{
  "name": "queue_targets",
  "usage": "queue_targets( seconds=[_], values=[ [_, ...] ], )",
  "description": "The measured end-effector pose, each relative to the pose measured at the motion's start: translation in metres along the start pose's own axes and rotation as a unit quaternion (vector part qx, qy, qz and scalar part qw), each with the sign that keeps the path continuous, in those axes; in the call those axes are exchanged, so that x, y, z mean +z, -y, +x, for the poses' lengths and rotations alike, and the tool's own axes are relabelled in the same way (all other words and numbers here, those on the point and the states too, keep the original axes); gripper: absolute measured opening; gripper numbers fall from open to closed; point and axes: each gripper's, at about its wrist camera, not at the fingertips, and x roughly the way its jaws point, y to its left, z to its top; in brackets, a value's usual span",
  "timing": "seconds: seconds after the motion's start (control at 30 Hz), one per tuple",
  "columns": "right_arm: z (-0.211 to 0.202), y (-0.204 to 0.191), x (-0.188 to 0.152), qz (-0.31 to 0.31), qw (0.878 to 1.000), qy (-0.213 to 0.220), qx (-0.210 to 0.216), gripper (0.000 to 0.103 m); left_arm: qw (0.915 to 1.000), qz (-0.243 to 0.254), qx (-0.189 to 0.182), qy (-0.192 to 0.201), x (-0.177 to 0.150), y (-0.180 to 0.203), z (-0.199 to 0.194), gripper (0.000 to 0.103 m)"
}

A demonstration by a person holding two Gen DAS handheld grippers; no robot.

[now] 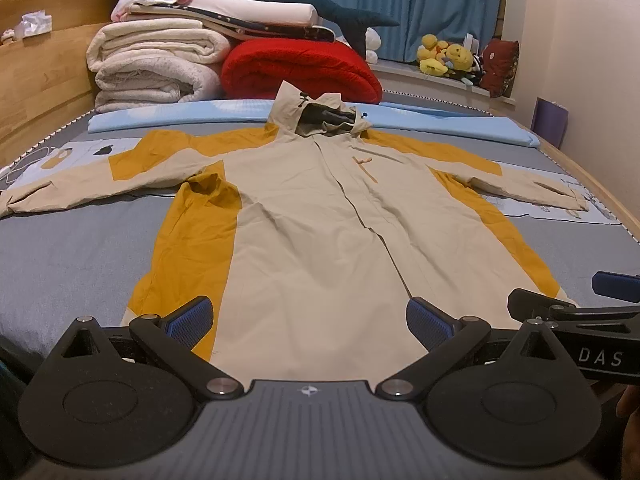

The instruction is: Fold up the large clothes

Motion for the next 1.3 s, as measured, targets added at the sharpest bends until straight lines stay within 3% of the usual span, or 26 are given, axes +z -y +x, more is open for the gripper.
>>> queue_targets(
  seconds=[1.23, 1.3],
  values=[
    [-0.001, 0.0, 0.0, -0.001, 1.0, 0.003, -0.001, 0.099, 1.0, -0.002, -0.005, -0.002, 0.001, -0.006, 0.003, 0.103],
    [-0.001, 0.002, 0.002, 0.003, 1.0, 0.012, -0.006, 0.097, 1.0, -0.005, -0.005, 0.0, 0.009, -0.016, 0.007, 0.097]
  ],
)
